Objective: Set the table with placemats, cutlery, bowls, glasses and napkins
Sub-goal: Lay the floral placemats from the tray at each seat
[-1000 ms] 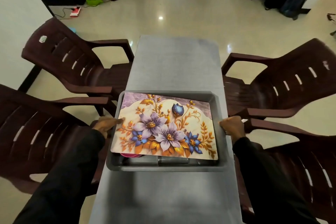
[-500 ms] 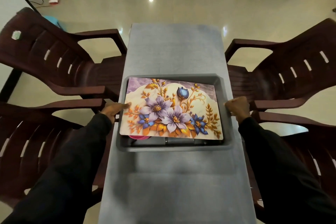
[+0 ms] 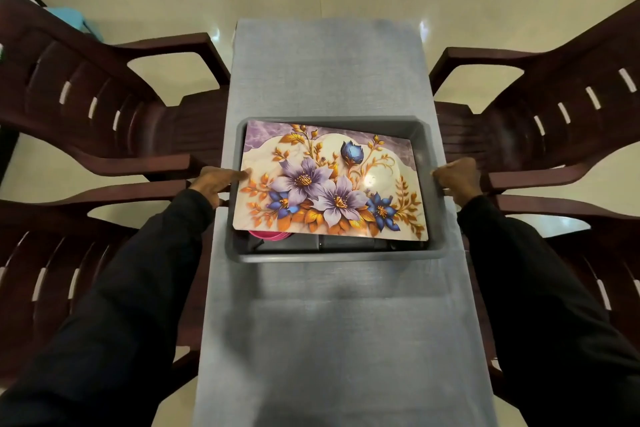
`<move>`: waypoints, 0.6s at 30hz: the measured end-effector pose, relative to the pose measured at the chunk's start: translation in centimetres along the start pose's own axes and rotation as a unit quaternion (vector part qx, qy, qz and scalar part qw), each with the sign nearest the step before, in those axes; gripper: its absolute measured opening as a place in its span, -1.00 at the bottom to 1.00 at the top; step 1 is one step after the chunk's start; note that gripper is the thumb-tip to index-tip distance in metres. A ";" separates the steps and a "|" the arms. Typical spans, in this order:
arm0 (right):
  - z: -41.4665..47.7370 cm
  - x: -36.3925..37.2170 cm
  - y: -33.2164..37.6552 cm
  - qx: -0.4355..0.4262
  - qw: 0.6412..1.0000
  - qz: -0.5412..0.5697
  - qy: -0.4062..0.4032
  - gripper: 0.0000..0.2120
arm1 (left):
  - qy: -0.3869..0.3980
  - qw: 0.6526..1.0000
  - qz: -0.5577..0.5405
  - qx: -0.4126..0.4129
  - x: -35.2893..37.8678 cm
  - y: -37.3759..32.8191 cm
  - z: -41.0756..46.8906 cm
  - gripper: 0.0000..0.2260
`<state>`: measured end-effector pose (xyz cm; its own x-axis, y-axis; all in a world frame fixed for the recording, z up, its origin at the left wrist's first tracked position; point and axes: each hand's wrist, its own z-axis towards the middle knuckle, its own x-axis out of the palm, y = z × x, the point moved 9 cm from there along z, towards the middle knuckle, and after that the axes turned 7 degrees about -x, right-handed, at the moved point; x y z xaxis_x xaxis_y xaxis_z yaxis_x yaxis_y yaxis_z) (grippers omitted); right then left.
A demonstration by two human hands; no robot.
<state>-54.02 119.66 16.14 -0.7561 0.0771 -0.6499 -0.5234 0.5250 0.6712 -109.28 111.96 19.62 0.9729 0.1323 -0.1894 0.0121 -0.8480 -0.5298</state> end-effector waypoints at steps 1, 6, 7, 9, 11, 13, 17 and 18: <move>0.0 0.0 0.0 0.003 1.000 0.001 0.000 -0.89 | 0.000 1.000 0.000 0.000 0.0 -0.2 0.0 -0.61; -0.2 -0.2 0.4 0.006 1.000 0.010 -0.011 -0.86 | -0.003 1.000 0.000 0.007 0.1 -0.5 0.5 -0.58; -0.3 -0.2 0.6 0.006 1.000 0.015 -0.014 -0.86 | -0.003 1.000 -0.002 0.008 0.2 -0.5 0.6 -0.59; -0.9 -0.4 1.0 0.004 0.999 0.017 -0.027 -0.88 | -0.010 1.000 -0.009 0.009 0.2 -0.2 0.8 -0.59; -1.8 -0.5 1.6 -0.012 1.000 0.002 -0.027 -0.88 | -0.025 0.999 -0.020 0.017 0.0 0.1 0.8 -0.56; -2.4 -0.3 2.0 -0.037 0.999 -0.009 -0.016 -0.79 | -0.039 0.998 -0.030 0.036 -0.3 0.6 1.0 -0.51; -2.5 -0.1 2.5 -0.052 0.999 0.003 0.000 -0.86 | -0.049 0.996 -0.046 0.053 -0.2 1.1 1.1 -0.62; -2.3 -0.1 2.6 -0.049 0.999 0.003 -0.003 -0.86 | -0.046 0.996 -0.050 0.054 -0.2 1.1 1.1 -0.70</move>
<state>-56.21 119.02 18.74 -0.7570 0.0841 -0.6480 -0.5554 0.4396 0.7059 -109.67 111.59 18.21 0.9429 0.2643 -0.2026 0.0790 -0.7685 -0.6350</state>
